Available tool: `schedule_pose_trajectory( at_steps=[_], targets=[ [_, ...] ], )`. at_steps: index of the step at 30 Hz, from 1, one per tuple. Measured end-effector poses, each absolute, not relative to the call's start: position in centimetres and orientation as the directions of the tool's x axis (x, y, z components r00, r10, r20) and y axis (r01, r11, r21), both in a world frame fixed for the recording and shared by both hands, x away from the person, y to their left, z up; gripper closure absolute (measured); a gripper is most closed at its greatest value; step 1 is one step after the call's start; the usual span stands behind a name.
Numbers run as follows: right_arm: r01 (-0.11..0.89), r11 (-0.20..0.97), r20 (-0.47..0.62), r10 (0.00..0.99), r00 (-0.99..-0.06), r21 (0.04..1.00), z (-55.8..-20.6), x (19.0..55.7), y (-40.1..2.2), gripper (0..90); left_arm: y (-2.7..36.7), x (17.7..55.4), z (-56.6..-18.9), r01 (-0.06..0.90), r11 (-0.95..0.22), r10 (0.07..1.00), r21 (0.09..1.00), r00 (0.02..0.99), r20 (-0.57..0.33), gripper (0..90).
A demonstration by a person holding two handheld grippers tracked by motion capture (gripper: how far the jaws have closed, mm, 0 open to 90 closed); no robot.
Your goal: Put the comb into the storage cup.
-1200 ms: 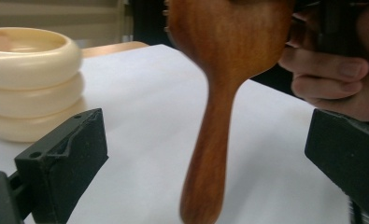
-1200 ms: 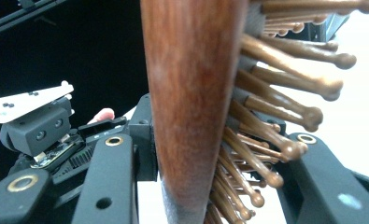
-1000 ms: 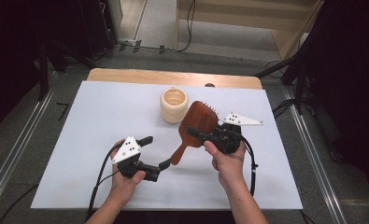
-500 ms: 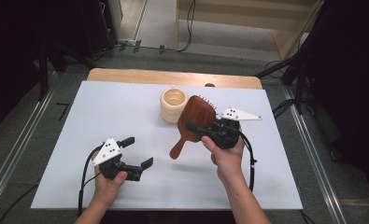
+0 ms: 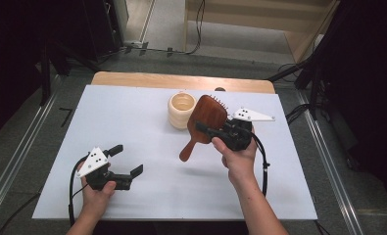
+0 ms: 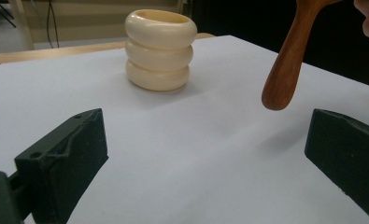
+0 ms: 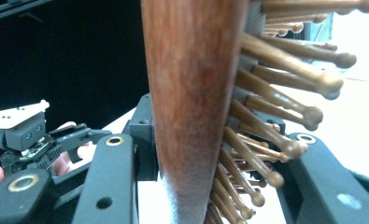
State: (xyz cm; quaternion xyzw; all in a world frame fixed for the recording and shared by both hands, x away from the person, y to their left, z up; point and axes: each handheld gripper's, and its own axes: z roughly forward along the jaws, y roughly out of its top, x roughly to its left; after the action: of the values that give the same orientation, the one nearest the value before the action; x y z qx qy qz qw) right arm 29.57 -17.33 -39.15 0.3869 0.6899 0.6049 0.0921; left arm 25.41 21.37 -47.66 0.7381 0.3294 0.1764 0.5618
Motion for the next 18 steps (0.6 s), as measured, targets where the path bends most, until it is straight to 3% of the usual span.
schedule_pose_trajectory(
  at_steps=[18],
  targets=[
    [0.417, -0.037, 0.334, 0.665, -0.668, 0.908, -38.6, 30.5, -17.9, 52.9, 25.6, 24.7, -48.2, 0.303, -0.139, 0.743, 0.943, 0.661, -0.103, 0.0]
  ],
)
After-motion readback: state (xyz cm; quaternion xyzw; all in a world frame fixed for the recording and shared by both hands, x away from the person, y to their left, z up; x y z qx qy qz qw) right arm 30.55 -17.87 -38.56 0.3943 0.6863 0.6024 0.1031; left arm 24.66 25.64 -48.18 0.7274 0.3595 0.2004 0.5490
